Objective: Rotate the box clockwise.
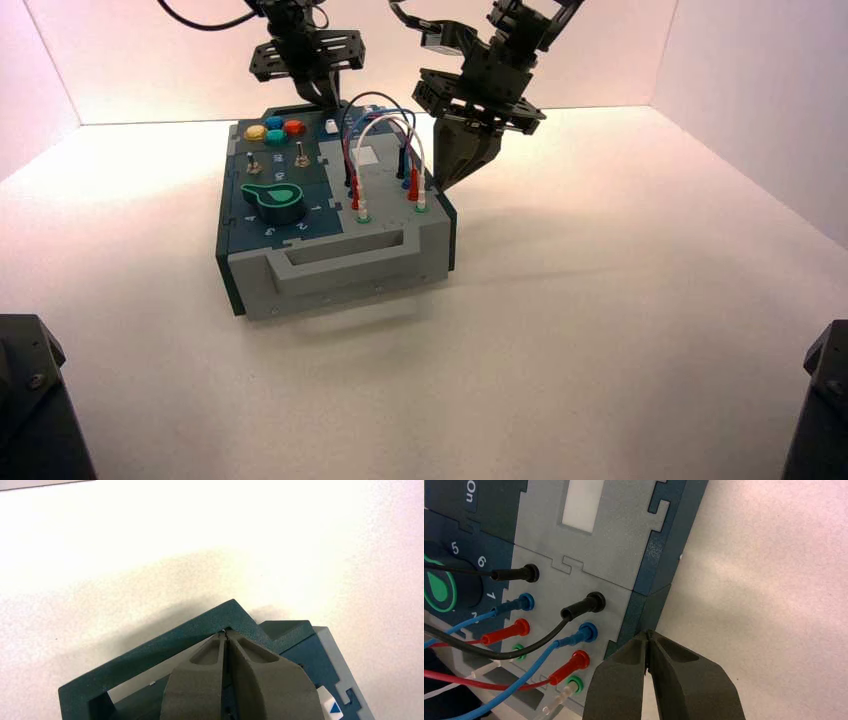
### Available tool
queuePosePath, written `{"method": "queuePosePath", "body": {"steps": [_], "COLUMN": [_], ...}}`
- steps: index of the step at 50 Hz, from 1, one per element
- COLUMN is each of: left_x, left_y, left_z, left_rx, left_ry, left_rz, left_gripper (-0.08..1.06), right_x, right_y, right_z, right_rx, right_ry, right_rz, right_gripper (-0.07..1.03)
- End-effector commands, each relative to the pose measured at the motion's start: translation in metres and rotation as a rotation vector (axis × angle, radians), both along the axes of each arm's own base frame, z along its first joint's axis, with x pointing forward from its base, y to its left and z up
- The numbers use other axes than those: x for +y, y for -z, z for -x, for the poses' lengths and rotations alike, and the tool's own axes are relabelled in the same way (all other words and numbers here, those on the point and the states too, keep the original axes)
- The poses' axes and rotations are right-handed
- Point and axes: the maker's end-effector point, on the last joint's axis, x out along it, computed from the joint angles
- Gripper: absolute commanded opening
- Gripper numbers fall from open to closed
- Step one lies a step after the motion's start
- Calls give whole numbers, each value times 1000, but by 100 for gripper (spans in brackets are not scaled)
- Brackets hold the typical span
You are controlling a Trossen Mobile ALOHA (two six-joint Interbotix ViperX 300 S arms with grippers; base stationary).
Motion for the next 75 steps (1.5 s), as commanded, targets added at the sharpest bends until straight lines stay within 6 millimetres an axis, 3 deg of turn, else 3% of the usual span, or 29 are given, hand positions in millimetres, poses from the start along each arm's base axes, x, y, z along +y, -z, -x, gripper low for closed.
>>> {"method": "queuePosePath", "body": {"steps": [1, 7, 9, 10, 21, 44, 53, 64, 75], "left_x": [-23, -19, -14, -1, 17, 17, 19, 24, 34], "left_y": [-15, -13, -12, -7, -8, -71, -90, -109, -120], "left_z": [-1, 3, 5, 7, 19, 34, 39, 45, 54], "left_rx": [-36, -28, -23, -7, 6, -139, -205, -280, -307], "left_ry": [40, 47, 40, 20, -9, 14, 17, 15, 13], "left_rz": [12, -1, -4, -10, -16, -1, 2, 4, -8], "left_gripper": [-3, -3, -3, -3, -3, -3, -3, -3, -3], "right_x": [15, 13, 12, 10, 2, -13, -28, -33, -45], "right_y": [-14, -13, -13, -13, -13, -19, -38, -58, -78], "right_z": [-4, -4, -5, -6, -10, -20, -27, -28, -28], "right_rx": [-34, -34, -38, -41, -40, -73, -137, -220, -277], "right_ry": [-20, -14, -12, -7, 12, 63, 95, 99, 112], "right_rz": [-30, -28, -27, -26, -23, -27, -35, -44, -53], "right_gripper": [-2, -2, -2, -2, -2, -2, -2, -2, -2]}}
